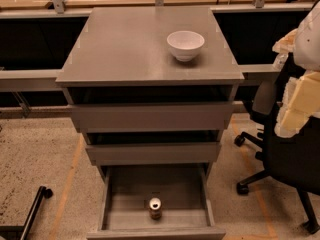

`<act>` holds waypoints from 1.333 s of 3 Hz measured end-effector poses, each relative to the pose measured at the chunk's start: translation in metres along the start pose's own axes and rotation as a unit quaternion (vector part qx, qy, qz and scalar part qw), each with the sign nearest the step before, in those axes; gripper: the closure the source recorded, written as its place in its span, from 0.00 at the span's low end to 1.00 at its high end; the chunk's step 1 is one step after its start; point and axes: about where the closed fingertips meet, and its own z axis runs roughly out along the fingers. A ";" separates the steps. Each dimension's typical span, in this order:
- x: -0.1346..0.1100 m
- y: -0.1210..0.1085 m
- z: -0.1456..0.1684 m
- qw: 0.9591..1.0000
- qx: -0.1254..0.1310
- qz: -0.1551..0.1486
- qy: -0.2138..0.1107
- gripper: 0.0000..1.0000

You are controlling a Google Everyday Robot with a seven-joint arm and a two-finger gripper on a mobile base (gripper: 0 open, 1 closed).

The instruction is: Pick orange can from bottom drawer and place on counter

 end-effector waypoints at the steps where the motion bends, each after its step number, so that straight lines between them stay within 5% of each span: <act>1: 0.000 0.000 0.000 1.000 0.000 0.000 0.000 0.00; 3: 0.011 -0.001 0.053 0.998 -0.001 -0.018 -0.064 0.00; 4: 0.020 -0.002 0.103 0.993 -0.018 -0.015 -0.117 0.00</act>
Offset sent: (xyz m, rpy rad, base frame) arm 0.0129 -0.0021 -0.0476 0.1089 -0.0328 0.0637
